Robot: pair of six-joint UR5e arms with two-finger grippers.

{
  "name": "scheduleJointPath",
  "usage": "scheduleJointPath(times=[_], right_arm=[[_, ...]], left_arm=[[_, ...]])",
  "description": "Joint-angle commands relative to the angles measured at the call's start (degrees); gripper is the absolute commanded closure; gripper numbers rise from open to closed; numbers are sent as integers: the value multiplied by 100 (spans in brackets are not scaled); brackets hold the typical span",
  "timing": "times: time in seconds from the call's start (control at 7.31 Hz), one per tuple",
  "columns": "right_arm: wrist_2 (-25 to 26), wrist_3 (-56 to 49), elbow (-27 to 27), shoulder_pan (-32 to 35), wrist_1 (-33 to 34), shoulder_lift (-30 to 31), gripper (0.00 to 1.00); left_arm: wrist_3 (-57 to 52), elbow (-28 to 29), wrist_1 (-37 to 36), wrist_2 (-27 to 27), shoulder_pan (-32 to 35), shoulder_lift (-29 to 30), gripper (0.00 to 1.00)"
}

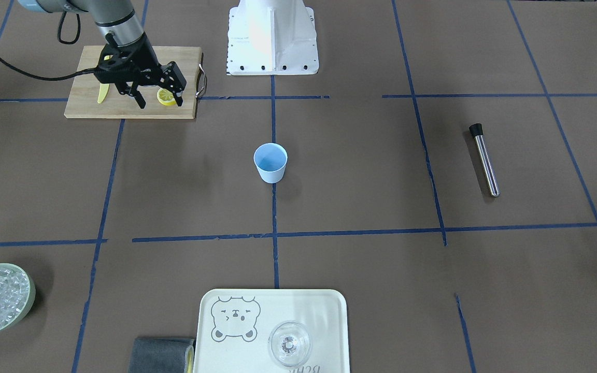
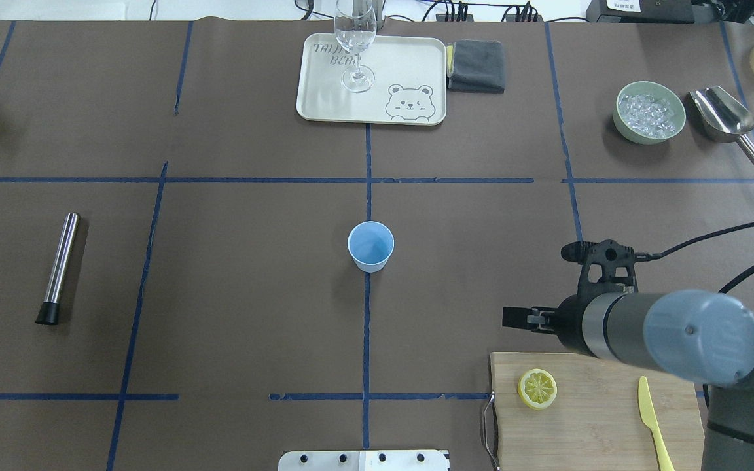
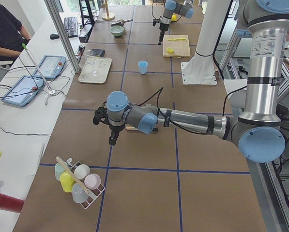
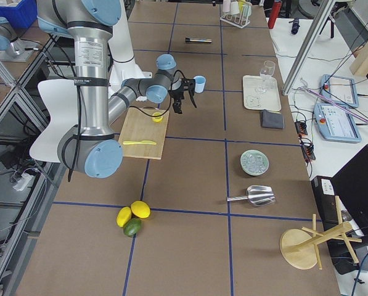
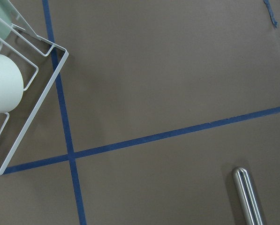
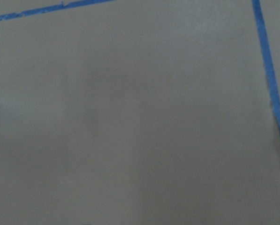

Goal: Squeeze lemon into cup
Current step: 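Lower the right gripper over the lemon slice on the cutting board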

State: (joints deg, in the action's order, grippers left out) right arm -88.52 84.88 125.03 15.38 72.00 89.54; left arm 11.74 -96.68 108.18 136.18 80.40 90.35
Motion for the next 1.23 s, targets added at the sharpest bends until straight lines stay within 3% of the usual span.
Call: scheduleJointPath(times=[0.0, 1.1], right_arm=[[623, 274, -179, -666, -28, 2, 0], [617, 266, -268, -756, -90, 371, 0]], left_arm=[[12, 0, 18, 5, -15, 0, 0], [39, -9, 27, 41, -50, 0, 0]])
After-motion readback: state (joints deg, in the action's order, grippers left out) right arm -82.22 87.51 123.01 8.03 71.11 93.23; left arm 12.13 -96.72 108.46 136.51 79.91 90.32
